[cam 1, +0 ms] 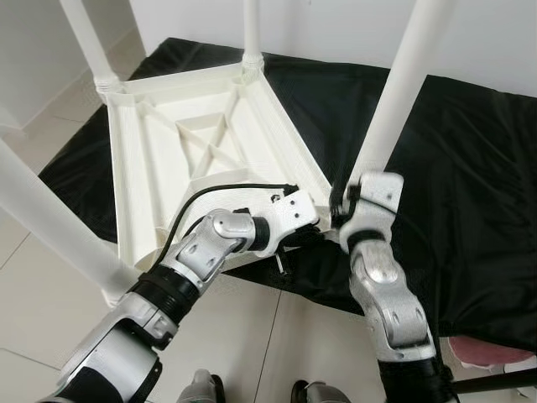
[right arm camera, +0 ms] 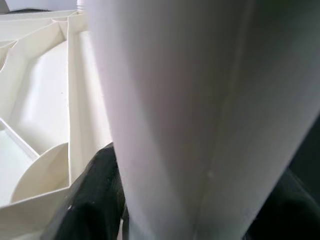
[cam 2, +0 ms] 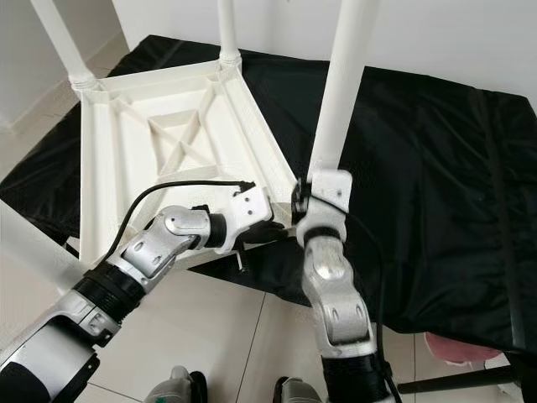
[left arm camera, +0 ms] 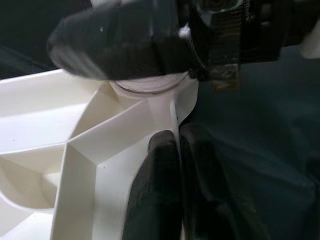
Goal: Building children table
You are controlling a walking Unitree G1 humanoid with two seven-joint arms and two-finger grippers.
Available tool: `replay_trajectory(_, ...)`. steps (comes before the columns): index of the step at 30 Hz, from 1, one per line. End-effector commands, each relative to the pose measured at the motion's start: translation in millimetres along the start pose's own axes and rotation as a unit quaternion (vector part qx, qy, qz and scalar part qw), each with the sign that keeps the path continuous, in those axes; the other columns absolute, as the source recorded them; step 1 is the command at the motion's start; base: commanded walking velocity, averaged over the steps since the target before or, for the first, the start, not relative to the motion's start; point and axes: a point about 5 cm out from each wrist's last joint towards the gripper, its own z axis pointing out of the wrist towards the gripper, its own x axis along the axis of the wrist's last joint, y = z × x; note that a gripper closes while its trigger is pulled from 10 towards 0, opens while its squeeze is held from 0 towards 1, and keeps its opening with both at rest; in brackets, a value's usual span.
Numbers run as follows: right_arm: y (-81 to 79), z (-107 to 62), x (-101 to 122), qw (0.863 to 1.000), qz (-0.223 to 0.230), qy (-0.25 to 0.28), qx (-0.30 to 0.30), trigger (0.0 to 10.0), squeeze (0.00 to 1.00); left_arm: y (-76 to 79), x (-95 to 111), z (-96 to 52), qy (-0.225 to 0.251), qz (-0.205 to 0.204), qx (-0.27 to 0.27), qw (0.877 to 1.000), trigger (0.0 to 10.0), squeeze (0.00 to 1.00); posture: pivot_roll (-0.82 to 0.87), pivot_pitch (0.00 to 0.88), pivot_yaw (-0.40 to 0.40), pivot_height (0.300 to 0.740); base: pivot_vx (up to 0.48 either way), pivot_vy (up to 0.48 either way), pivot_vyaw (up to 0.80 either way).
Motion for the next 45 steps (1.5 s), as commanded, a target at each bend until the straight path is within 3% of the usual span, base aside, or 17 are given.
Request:
replay_trajectory(1, 4.0, 1.2, -4.4, 1.0, -0.003, -0.008, 0.015, 10.0, 0.0, 5.0, 26.5, 6.9, 0.065, 0.041, -0.03, 0.997, 10.0, 1.0, -0.05, 0.151, 0.046, 0.74, 0.0, 0.0, 0.0)
replay_trajectory(6, 4.4, 0.2, 3.3, 0.999, -0.002, 0.014, 0.052, 10.0, 0.0, 3.3, 28.9, 2.5, 0.079, 0.04, -0.02, 0.996, 10.0, 1.0, -0.05, 0.155, 0.047, 0.74, 0.0, 0.0, 0.0)
replay_trajectory(7, 5.9, -2.1, 7.1, 0.997, -0.002, 0.024, 0.068, 10.0, 0.0, 3.6, 31.6, -3.4, 0.092, 0.038, -0.02, 0.995, 10.0, 0.84, -0.05, 0.158, 0.047, 0.74, 0.0, 0.0, 0.0)
replay_trajectory(9, 6.9, -3.9, 9.6, 0.996, -0.002, 0.03, 0.08, 10.0, 0.0, 4.1, 33.4, -7.8, 0.1, 0.036, -0.021, 0.994, 10.0, 0.84, -0.05, 0.158, 0.047, 0.74, 0.0, 0.0, 0.0)
replay_trajectory(10, 7.9, -7.1, 12.6, 0.995, 0.001, 0.036, 0.097, 10.0, 0.0, 3.7, 36.7, -14.3, 0.114, 0.03, -0.017, 0.993, 10.0, 0.0, -0.05, 0.161, 0.047, 0.74, 0.0, 0.0, 0.0)
replay_trajectory(16, 14.2, -25.7, 23.5, 0.984, 0.014, 0.061, 0.17, 10.0, 0.0, -0.5, 37.0, -42.4, 0.125, 0.026, 0.046, 0.991, 10.0, 0.0, -0.05, 0.167, 0.045, 0.74, 0.0, 0.0, 0.0)
replay_trajectory(23, 29.8, -39.2, 18.3, 0.986, 0.009, 0.044, 0.163, 10.0, 0.0, 2.9, 15.4, -72.5, 0.073, -0.01, 0.14, 0.987, 10.0, 0.0, -0.05, 0.168, 0.039, 0.74, 0.0, 0.0, 0.0)
replay_trajectory(26, 34.9, -51.4, 1.6, 0.988, 0.006, 0.014, 0.152, 10.0, 0.0, 6.2, 5.1, -90.7, 0.069, -0.071, 0.227, 0.969, 10.0, 0.0, -0.04, 0.166, 0.03, 0.74, 0.0, 0.0, 0.0)
replay_trajectory(28, 37.4, -55.2, -7.8, 0.99, 0.01, -0.004, 0.14, 10.0, 0.0, 4.8, 1.9, -99.4, 0.068, -0.087, 0.271, 0.956, 10.0, 0.0, -0.03, 0.162, 0.024, 0.74, 0.0, 0.0, 0.0)
replay_trajectory(29, 37.4, -55.2, -7.8, 0.99, 0.01, -0.004, 0.14, 10.0, 0.0, 4.8, 1.9, -99.4, 0.068, -0.087, 0.271, 0.956, 10.0, 0.0, -0.03, 0.162, 0.024, 0.74, 0.0, 0.0, 0.0)
replay_trajectory(32, 37.2, -62.2, -20.4, 0.989, 0.009, -0.029, 0.142, 10.0, 0.0, 6.7, -2.4, -108.3, 0.069, -0.116, 0.317, 0.939, 10.0, 0.0, -0.02, 0.155, 0.019, 0.74, 0.0, 0.0, 0.0)
replay_trajectory(35, 35.7, -66.9, -23.5, 0.988, 0.011, -0.037, 0.152, 10.0, 0.0, 9.0, -4.9, -110.7, 0.065, -0.129, 0.331, 0.932, 10.0, 0.0, -0.02, 0.153, 0.017, 0.74, 0.0, 0.0, 0.0)
replay_trajectory(40, 26.9, -88.8, -28.5, 0.973, 0.024, -0.062, 0.22, 10.0, 0.0, 28.9, -26.1, -121.1, 0.017, -0.162, 0.386, 0.908, 10.0, 0.0, -0.02, 0.144, 0.013, 0.74, 0.0, 0.0, 0.0)
replay_trajectory(41, 26.9, -88.8, -28.5, 0.973, 0.024, -0.062, 0.22, 10.0, 0.0, 28.9, -26.1, -121.1, 0.017, -0.162, 0.386, 0.908, 10.0, 0.0, -0.02, 0.144, 0.013, 0.74, 0.0, 0.0, 0.0)
replay_trajectory(43, 22.1, -97.4, -27.2, 0.963, 0.029, -0.071, 0.26, 10.0, 0.0, 36.9, -33.2, -124.3, 0.001, -0.173, 0.411, 0.895, 10.0, 0.0, -0.02, 0.143, 0.011, 0.74, 0.0, 0.0, 0.0)
replay_trajectory(44, 22.1, -97.4, -27.2, 0.963, 0.029, -0.071, 0.26, 10.0, 0.0, 36.9, -33.2, -124.3, 0.001, -0.173, 0.411, 0.895, 10.0, 0.0, -0.02, 0.143, 0.011, 0.74, 0.0, 0.0, 0.0)
replay_trajectory(45, 19.3, -104.0, -26.3, 0.954, 0.027, -0.077, 0.288, 10.0, 0.0, 42.3, -35.7, -125.5, -0.006, -0.185, 0.415, 0.891, 10.0, 0.0, -0.02, 0.137, 0.006, 0.74, 0.0, 0.0, 0.0)
